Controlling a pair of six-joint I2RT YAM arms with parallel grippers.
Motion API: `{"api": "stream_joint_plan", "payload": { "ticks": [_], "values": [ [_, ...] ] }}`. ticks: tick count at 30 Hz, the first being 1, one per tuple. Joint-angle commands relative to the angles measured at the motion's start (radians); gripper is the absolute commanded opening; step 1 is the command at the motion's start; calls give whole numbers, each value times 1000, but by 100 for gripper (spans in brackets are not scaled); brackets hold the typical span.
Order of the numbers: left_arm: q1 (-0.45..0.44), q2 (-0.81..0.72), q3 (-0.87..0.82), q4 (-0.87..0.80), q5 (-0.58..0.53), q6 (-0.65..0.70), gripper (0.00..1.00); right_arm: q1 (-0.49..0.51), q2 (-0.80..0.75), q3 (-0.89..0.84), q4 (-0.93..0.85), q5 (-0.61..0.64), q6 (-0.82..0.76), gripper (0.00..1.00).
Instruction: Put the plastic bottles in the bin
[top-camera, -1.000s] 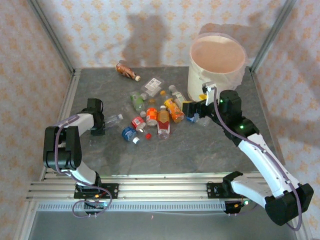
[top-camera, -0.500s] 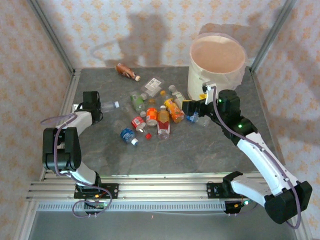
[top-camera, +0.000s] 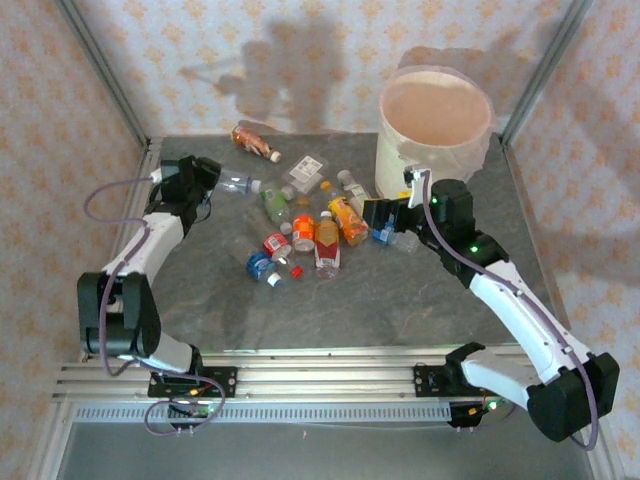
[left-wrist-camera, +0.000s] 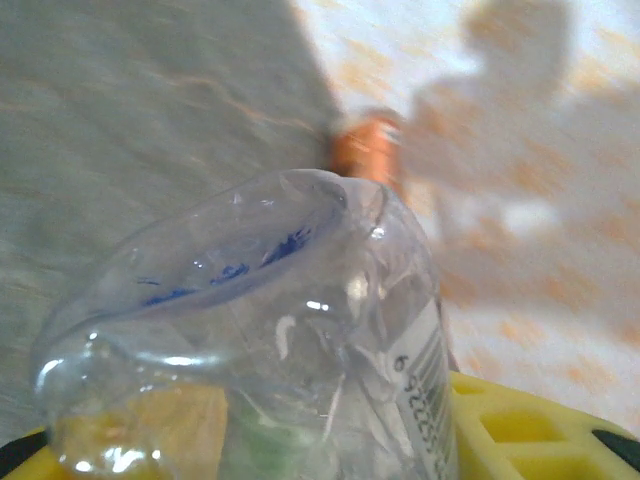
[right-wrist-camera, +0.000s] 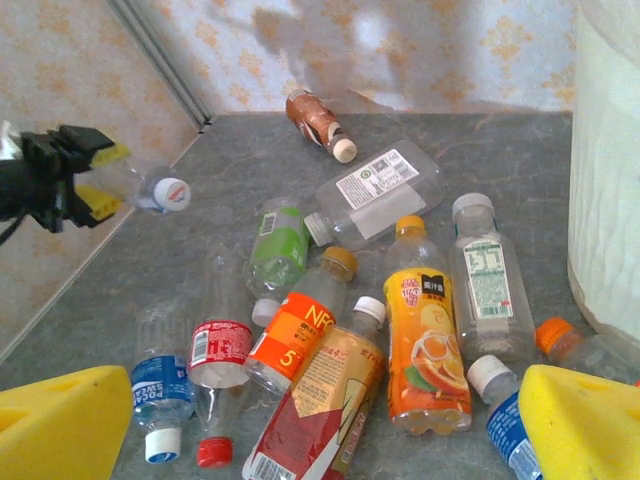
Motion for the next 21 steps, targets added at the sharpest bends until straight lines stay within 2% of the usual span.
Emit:
{"api": "stream_joint_plan", "payload": {
  "ticks": [1, 5, 8, 13, 16, 21],
  "values": [
    [-110, -83, 92, -90, 76, 232, 52, 9, -2, -2, 22, 39, 61, 99],
    [-214, -95, 120, -74, 159, 273, 52, 8, 5, 4, 26, 7, 96, 99],
    [-294, -89, 138, -71, 161, 300, 52, 9, 8, 11, 38, -59, 120, 99],
    [-424, -48, 207, -98, 172, 416, 52, 23, 28, 52, 35, -269, 120, 99],
    [-476, -8, 261, -135, 205, 480, 52, 45, 48, 74, 10, -369, 74, 99],
    [-538, 48, 330, -171, 278, 534, 51, 93, 86, 99, -32, -418, 6, 99]
  ]
}}
